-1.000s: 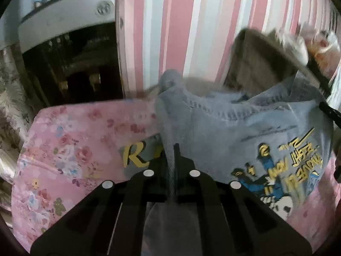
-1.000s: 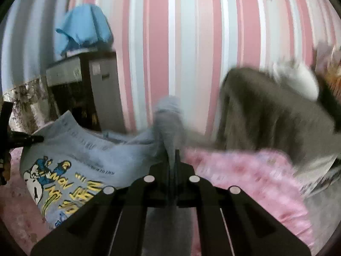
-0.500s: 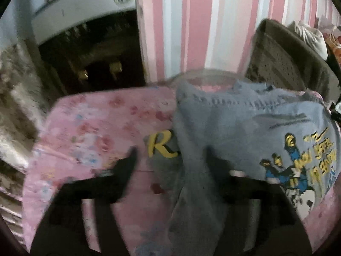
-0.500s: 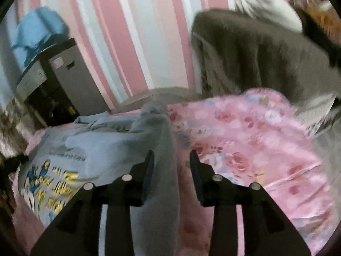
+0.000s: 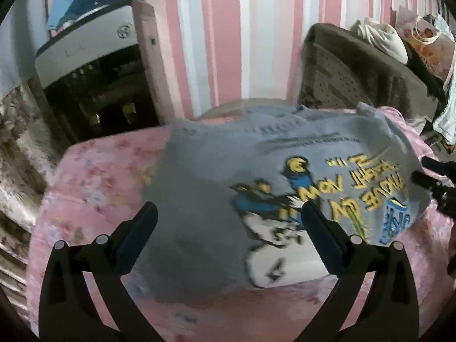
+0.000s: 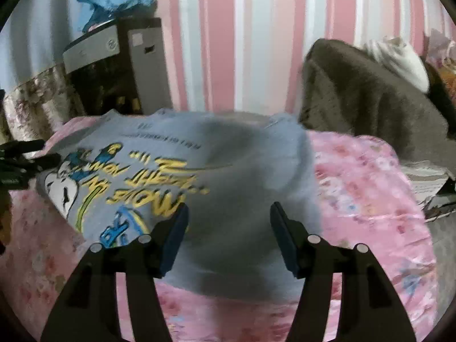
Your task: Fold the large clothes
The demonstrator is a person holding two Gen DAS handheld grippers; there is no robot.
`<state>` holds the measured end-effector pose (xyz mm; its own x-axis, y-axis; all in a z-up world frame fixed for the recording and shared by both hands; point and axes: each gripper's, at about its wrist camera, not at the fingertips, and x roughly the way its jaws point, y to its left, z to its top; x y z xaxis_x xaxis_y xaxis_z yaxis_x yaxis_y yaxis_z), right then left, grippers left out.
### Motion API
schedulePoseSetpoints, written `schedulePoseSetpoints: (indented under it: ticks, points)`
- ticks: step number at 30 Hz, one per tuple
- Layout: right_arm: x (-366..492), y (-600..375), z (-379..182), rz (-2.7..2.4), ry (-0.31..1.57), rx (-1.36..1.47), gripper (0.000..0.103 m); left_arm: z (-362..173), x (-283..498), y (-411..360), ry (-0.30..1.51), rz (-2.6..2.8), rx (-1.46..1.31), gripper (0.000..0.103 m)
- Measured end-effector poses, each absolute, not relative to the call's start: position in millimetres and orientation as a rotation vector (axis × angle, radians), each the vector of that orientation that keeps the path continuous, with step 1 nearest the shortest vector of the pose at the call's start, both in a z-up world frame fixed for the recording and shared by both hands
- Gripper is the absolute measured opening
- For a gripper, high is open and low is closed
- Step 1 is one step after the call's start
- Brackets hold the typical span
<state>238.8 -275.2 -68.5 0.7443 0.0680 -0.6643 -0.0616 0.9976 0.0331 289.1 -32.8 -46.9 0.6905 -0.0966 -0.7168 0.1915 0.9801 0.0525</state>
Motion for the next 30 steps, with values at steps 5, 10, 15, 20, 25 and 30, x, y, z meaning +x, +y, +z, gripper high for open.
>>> schedulePoseSetpoints:
  ticks: [5, 10, 15, 20, 25, 30]
  points:
    - [247.3, -275.6, -93.9, 0.058, 0.815, 0.021, 0.058, -77.9, 296.5, -40.5, 0.858, -0.136, 0.156, 0.100]
    - [253.3, -280.5, -116.1, 0.066, 0.865, 0.040, 0.059, -90.5, 297.1, -39.4, 0.886, -0.154, 0.173, 0.100]
    - [253.4, -282.0, -117.5, 0.065, 0.875, 0.044, 0.059, -99.4, 297.1, -39.7, 0.887, -0.160, 0.180, 0.100]
    - [240.1, -287.5, -97.1, 0.097, 0.795, 0.138, 0.069, -91.4, 295.8, -39.0, 0.877, -0.160, 0.178, 0.100]
    - [212.3, -302.9, -68.2, 0.049, 0.650, 0.207, 0.088, -74.8, 282.2, -37.0, 0.841, -0.131, 0.133, 0.100]
    - [197.2, -317.2, -65.7, -0.011, 0.623, 0.280, 0.095, -57.6, 262.8, -53.9, 0.789, -0.183, 0.096, 0.100]
